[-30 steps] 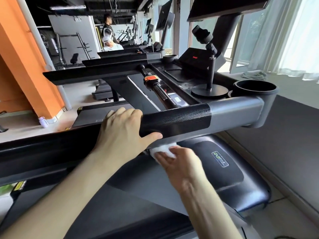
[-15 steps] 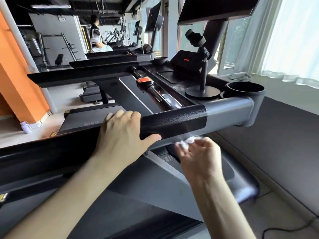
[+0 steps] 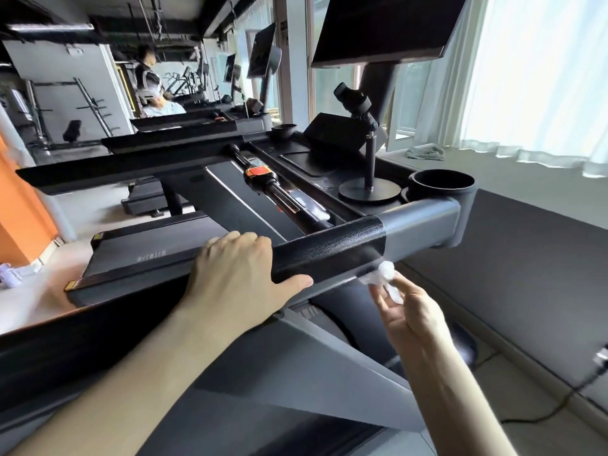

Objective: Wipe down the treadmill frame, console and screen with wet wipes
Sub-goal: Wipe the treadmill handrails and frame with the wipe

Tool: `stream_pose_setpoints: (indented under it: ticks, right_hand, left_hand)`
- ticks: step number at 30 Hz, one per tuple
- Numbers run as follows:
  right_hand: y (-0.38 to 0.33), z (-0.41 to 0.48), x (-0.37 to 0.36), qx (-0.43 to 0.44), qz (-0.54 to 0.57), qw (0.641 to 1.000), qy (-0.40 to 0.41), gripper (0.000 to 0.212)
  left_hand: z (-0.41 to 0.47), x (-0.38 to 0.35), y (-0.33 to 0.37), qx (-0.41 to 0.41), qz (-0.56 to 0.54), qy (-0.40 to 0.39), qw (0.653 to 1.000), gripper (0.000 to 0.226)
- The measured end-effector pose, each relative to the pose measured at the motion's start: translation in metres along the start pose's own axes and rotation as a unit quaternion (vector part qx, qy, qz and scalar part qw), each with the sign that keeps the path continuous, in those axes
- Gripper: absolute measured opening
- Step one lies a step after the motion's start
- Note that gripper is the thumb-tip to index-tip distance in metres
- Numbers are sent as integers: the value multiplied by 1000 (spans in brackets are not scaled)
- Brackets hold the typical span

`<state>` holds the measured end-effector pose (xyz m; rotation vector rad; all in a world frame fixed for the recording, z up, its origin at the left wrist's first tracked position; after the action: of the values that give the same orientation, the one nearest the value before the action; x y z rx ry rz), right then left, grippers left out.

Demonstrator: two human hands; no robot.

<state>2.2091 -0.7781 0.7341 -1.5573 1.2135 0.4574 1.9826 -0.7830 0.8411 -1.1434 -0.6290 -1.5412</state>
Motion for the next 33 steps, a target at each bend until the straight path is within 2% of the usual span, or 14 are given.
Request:
stream_pose_setpoints:
  ticks: [5,6,8,11,14,17,20,22,27,29,31,33]
  right_hand:
    - [4,0,7,30,-12,998,-59,50]
    - [3,-1,5,35,-16,997,-65,49]
    - [5,-3,0,55,-37,996,-56,31]
    - [14,-5,-3,129,-129,982,-37,18]
    - [22,2,4,243,-239,939,-37,15]
    - [19,11,11,374,-354,857,-26,32]
    - [10,23,19,432,-411,803,-9,29]
    - [-1,32,22,439,-408,800,-9,24]
    - [-23,55,25,419,-321,847,64,10]
    - [-21,50,25,416,-309,853,65,9]
    - [-12,37,21,448,-328,831,31,8]
    - [1,28,16,495,-377,783,-22,7]
  left_hand:
    - [5,-7,12,-46,-41,41,997,63]
    - [7,-9,18,-58,-47,47,996,63]
    - [14,-11,31,-75,-52,57,994,64]
    - [27,-11,45,-73,-43,53,995,65]
    - [35,-11,51,-58,-52,47,996,65]
    - [39,-15,57,-45,-49,58,996,61]
    - [39,-18,59,-32,-45,71,996,61]
    - [38,-19,59,-26,-50,81,995,59]
    - [33,-23,65,-2,-56,93,994,55]
    - [32,-25,66,5,-60,98,993,54]
    - [31,-26,66,11,-65,103,992,54]
    - [30,-27,66,14,-66,109,992,53]
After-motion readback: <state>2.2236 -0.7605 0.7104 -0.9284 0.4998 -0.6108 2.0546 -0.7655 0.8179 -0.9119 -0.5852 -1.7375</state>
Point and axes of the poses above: each hand's wrist, its own z-axis towards the middle knuckle, its own x-axis out of the back of the hand, y = z × x, the point moved 1 cm from there along z, towards the middle knuckle, and after that the axes turned 5 degrees about -x, right-handed, at the moved point
